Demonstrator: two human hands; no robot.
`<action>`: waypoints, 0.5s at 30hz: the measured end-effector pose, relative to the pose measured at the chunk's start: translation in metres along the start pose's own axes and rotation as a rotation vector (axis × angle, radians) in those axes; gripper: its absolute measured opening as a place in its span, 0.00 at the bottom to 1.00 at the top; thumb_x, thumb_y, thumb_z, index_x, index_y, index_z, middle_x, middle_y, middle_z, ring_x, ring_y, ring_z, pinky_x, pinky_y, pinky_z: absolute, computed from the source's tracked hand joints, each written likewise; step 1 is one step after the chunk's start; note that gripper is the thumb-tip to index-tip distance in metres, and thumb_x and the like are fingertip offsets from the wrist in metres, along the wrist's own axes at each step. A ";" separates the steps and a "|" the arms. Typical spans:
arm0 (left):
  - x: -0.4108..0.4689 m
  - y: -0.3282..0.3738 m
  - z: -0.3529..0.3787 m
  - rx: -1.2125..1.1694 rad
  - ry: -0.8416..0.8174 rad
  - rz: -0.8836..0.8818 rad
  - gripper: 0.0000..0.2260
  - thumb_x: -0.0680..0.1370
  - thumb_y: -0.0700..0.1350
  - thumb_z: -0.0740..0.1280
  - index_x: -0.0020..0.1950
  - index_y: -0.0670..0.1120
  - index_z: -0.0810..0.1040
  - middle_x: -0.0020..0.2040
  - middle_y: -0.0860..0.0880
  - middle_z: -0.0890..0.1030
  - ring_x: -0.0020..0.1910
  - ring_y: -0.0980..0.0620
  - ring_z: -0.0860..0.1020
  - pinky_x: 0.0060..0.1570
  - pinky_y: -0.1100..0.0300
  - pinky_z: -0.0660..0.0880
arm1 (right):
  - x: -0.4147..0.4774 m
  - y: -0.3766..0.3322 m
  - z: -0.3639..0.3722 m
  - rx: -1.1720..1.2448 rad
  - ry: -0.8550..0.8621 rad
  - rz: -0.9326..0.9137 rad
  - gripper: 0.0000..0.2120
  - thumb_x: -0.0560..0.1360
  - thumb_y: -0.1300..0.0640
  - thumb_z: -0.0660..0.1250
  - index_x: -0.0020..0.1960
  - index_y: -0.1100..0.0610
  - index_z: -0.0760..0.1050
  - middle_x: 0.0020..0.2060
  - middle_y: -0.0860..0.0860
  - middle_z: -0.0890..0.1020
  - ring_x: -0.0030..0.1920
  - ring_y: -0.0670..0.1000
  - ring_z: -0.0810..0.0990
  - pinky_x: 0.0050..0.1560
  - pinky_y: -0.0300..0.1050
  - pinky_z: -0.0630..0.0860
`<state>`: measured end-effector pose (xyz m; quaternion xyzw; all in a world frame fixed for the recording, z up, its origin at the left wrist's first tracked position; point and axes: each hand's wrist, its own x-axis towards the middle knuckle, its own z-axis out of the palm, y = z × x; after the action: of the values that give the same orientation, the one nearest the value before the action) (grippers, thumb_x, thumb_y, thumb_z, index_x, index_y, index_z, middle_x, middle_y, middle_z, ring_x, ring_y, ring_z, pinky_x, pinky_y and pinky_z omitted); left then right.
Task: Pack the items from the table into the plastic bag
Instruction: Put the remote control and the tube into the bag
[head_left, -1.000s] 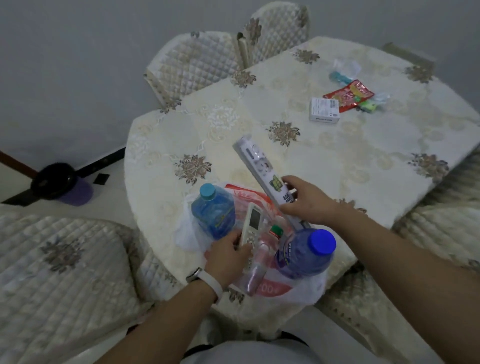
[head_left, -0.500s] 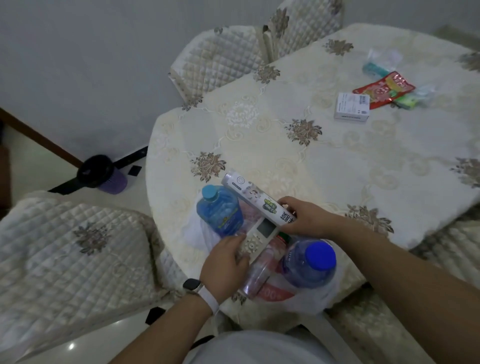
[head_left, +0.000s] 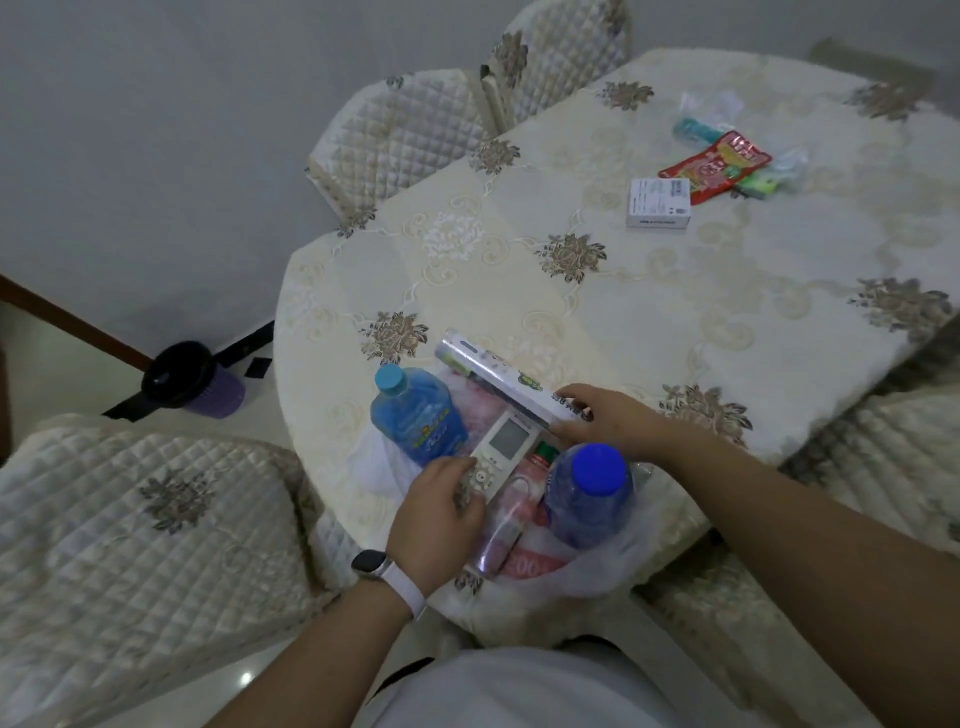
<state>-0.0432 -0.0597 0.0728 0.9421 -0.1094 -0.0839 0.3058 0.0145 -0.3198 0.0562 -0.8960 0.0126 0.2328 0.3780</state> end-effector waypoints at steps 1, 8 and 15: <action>-0.001 0.001 -0.001 -0.003 0.002 0.019 0.18 0.76 0.42 0.68 0.67 0.46 0.75 0.61 0.50 0.76 0.58 0.55 0.74 0.57 0.66 0.66 | -0.002 0.003 0.000 0.018 0.021 0.021 0.28 0.75 0.40 0.67 0.72 0.49 0.68 0.62 0.51 0.76 0.55 0.50 0.76 0.56 0.46 0.73; -0.009 -0.010 -0.007 -0.017 -0.013 0.112 0.17 0.76 0.45 0.68 0.65 0.47 0.76 0.60 0.51 0.76 0.58 0.54 0.74 0.60 0.58 0.72 | -0.009 0.006 0.000 0.063 0.049 0.071 0.25 0.74 0.53 0.73 0.69 0.52 0.71 0.61 0.53 0.77 0.53 0.51 0.76 0.50 0.44 0.73; 0.013 -0.003 -0.056 -0.052 0.229 0.235 0.10 0.76 0.42 0.67 0.57 0.46 0.80 0.51 0.56 0.77 0.51 0.57 0.76 0.52 0.62 0.72 | -0.020 0.007 0.000 0.059 0.072 0.081 0.25 0.74 0.57 0.72 0.69 0.54 0.71 0.60 0.52 0.77 0.54 0.52 0.77 0.52 0.43 0.71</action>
<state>-0.0171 -0.0295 0.1145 0.9180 -0.1809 0.0574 0.3483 -0.0047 -0.3281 0.0603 -0.8910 0.0693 0.2149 0.3938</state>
